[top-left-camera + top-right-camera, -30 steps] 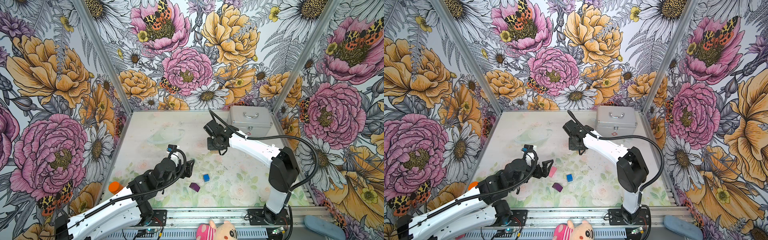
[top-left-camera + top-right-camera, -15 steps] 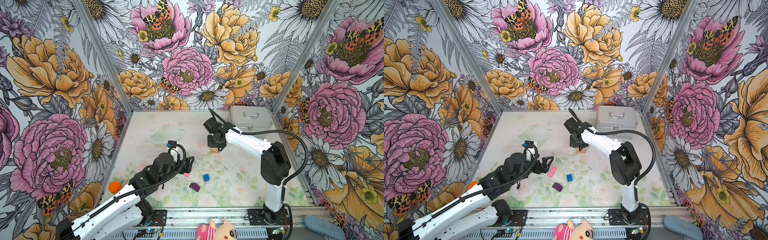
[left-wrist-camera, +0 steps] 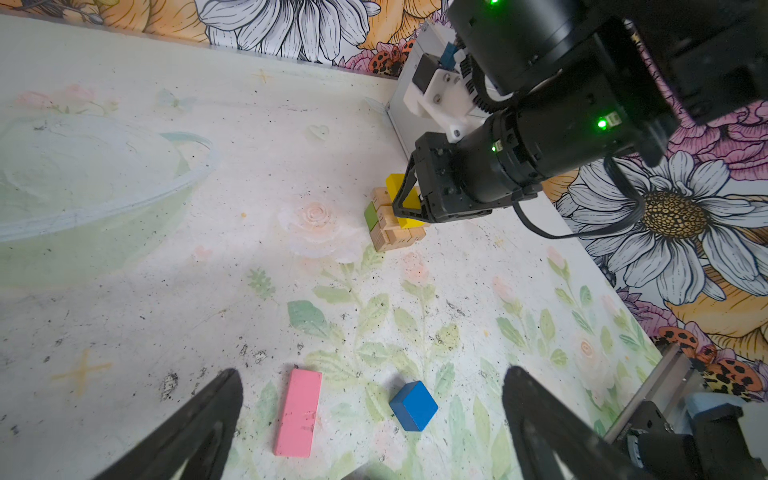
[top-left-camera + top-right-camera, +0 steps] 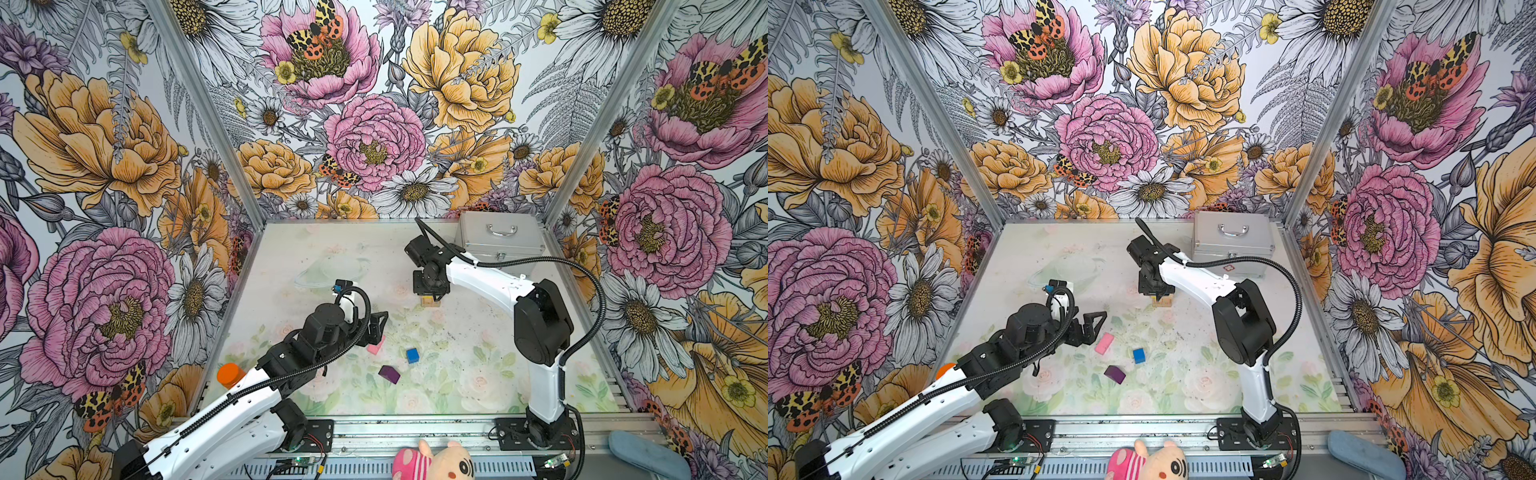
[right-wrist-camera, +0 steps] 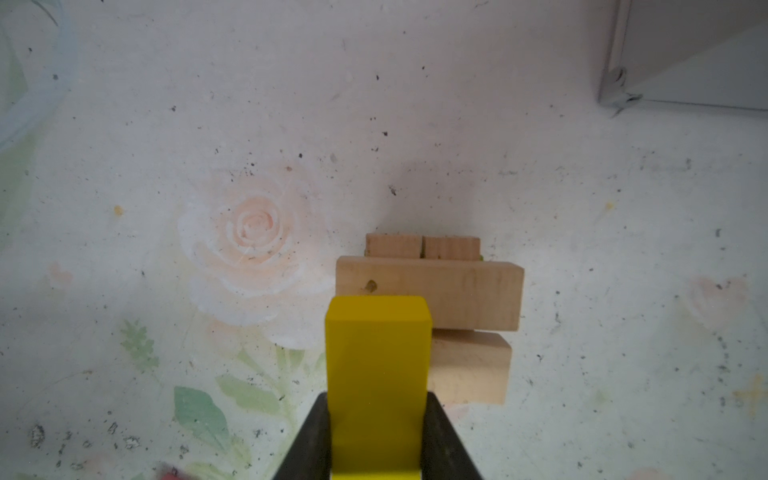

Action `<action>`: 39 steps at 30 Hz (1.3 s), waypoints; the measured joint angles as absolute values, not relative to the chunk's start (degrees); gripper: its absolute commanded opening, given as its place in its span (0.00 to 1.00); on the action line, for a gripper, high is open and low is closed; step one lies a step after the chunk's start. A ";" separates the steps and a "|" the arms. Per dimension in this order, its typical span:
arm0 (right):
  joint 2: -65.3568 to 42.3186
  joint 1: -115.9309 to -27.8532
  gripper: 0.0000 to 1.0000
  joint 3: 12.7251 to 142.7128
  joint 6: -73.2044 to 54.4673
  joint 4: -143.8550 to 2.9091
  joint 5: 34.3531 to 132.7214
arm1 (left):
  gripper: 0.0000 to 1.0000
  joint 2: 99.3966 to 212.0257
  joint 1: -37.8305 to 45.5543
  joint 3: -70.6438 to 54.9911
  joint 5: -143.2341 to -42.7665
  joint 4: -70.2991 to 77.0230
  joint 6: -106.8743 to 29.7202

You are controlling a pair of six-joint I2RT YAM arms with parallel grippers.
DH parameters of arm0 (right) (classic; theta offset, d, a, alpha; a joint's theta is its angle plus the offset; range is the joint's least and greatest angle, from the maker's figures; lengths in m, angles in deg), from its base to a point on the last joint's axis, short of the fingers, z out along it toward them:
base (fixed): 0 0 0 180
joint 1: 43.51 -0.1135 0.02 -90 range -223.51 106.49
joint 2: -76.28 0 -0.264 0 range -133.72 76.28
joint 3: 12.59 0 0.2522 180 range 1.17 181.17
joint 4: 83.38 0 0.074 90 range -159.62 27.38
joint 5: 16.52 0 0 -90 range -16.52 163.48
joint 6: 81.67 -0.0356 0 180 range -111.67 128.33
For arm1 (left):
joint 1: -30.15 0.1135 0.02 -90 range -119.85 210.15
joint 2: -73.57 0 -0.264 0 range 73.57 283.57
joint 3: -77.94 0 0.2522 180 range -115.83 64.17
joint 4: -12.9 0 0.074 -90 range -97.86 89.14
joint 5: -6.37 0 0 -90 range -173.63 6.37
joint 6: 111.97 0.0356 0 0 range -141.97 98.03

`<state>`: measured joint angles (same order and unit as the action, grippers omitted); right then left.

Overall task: Build the wood block tower
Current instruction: 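Lower the yellow block onto the top of the wooden stack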

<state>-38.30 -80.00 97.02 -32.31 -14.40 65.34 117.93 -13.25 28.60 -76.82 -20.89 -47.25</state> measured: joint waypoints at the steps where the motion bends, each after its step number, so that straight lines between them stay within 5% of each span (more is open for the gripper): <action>1: -38.30 -79.89 0.29 97.04 -32.29 -14.40 65.34 | 0.99 118.04 -13.16 28.60 -76.91 -20.80 -47.23; 39: -40.82 -78.67 0.36 98.64 -31.07 -13.00 66.04 | 0.99 118.36 -11.98 28.60 -78.13 -20.30 -47.20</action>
<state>-40.82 -78.67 98.64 -31.07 -13.00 66.04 118.36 -11.98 28.60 -78.13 -20.30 -47.20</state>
